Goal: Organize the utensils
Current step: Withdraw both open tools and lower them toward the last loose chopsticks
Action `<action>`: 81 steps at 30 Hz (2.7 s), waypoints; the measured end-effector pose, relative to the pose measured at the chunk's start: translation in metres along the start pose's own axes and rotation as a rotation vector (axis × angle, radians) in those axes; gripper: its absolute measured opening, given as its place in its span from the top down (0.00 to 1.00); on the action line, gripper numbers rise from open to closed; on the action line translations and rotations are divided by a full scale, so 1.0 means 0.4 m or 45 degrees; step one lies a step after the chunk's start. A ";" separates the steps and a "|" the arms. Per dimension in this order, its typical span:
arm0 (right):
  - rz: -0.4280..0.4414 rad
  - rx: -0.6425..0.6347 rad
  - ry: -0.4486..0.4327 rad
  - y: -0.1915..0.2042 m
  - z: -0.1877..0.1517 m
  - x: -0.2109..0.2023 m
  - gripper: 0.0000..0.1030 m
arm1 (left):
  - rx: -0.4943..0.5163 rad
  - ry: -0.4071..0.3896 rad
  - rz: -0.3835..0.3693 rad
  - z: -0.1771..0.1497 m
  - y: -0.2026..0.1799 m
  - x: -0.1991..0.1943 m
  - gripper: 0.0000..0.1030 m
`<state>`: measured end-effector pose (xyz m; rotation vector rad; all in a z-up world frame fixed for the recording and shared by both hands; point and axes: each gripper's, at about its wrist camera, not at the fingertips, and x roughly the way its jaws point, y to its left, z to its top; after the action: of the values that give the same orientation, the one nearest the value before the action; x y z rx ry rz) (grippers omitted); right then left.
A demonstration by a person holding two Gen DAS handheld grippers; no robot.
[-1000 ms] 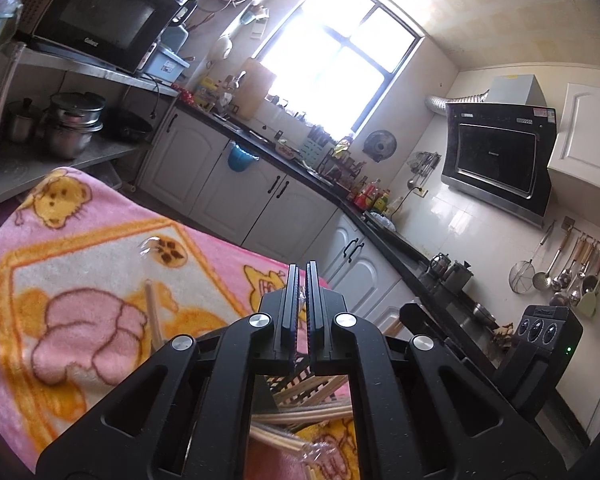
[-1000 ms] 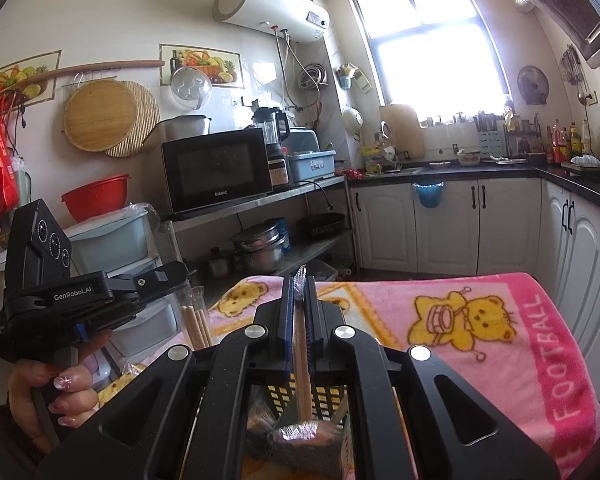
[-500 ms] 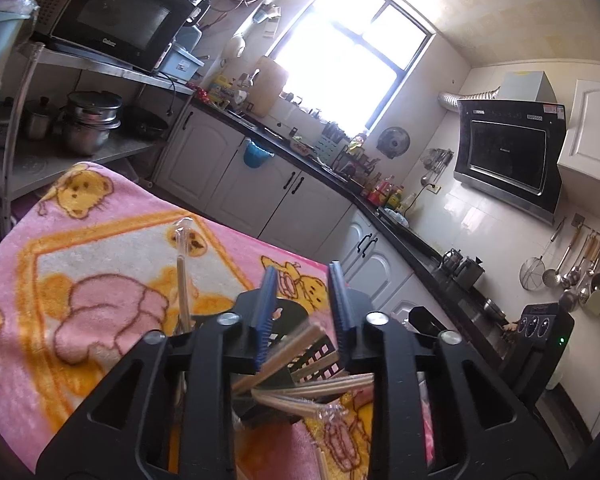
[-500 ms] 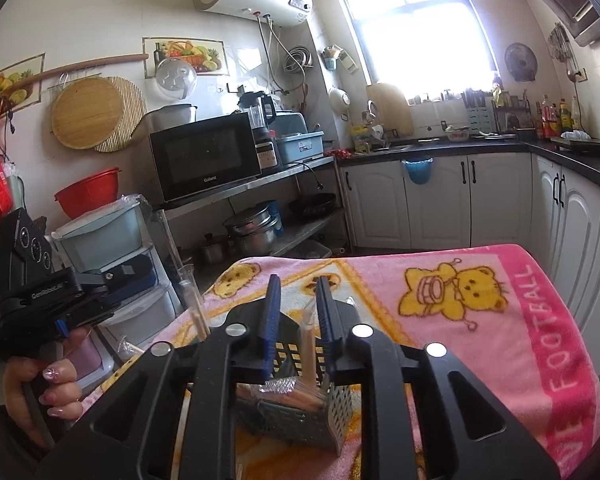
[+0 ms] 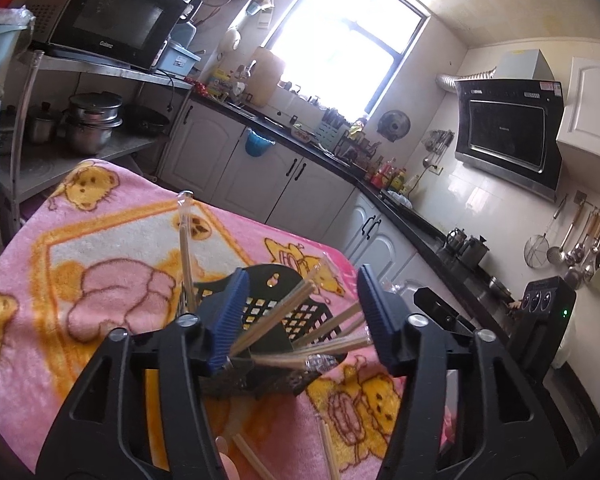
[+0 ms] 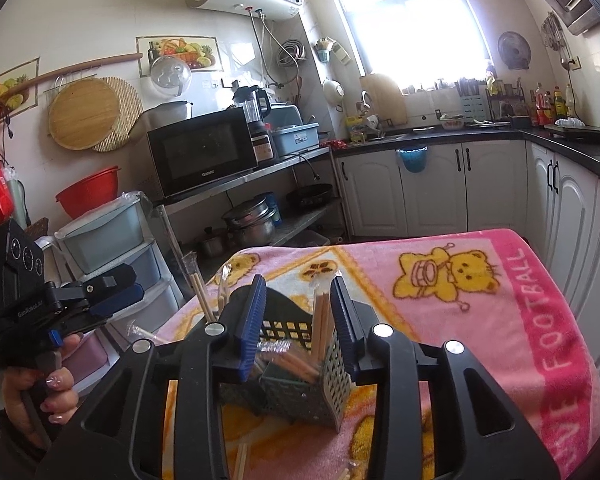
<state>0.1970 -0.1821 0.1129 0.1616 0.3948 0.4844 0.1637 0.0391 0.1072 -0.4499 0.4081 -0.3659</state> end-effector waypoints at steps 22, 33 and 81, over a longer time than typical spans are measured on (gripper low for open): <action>-0.011 -0.036 0.091 0.025 -0.073 -0.057 0.41 | 0.108 0.068 0.120 -0.072 -0.022 -0.029 0.10; -0.011 -0.069 0.180 0.032 -0.125 -0.057 0.40 | 0.119 0.138 0.170 -0.117 -0.006 -0.019 0.10; -0.104 0.040 0.591 -0.081 -0.349 0.064 0.40 | -0.116 0.604 0.137 -0.340 0.112 0.216 0.41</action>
<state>0.1746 -0.1899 -0.0307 0.0608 0.8603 0.4330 0.1870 -0.0067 -0.0521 -0.4258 0.9099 -0.3490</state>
